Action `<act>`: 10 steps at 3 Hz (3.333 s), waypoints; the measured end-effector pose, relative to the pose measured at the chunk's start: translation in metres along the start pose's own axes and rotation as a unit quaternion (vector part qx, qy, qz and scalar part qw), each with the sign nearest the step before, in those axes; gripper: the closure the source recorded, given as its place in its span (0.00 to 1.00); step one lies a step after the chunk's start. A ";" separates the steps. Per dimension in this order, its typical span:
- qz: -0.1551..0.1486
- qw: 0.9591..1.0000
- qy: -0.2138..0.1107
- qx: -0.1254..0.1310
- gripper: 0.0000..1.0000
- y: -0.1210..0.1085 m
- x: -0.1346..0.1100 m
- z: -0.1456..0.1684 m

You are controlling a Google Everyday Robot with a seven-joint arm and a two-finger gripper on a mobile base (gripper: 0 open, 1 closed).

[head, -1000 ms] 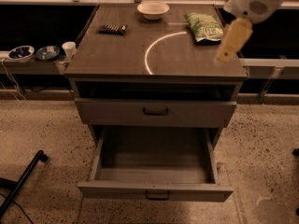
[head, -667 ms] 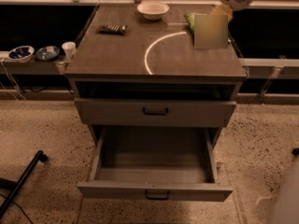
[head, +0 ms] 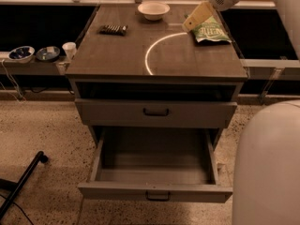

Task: Place green jalapeno chip bag into middle drawer

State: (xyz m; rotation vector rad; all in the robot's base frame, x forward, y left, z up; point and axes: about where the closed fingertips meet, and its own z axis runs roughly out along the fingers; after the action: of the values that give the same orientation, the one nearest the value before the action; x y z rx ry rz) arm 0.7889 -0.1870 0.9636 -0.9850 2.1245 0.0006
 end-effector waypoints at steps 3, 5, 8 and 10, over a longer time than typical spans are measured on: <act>0.089 0.995 0.034 0.006 0.00 -0.015 0.040 0.120; 0.100 0.994 0.052 0.012 0.37 -0.023 0.066 0.147; 0.100 0.994 0.050 0.010 1.00 -0.024 0.058 0.136; 0.030 0.995 -0.035 -0.085 1.00 0.007 0.058 0.056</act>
Offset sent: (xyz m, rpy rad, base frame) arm 0.0918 0.0006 -0.1084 0.0754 0.1018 -0.1679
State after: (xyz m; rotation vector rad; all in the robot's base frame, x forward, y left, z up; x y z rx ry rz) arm 0.7975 -0.2027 0.8843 -1.0030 2.1161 0.2463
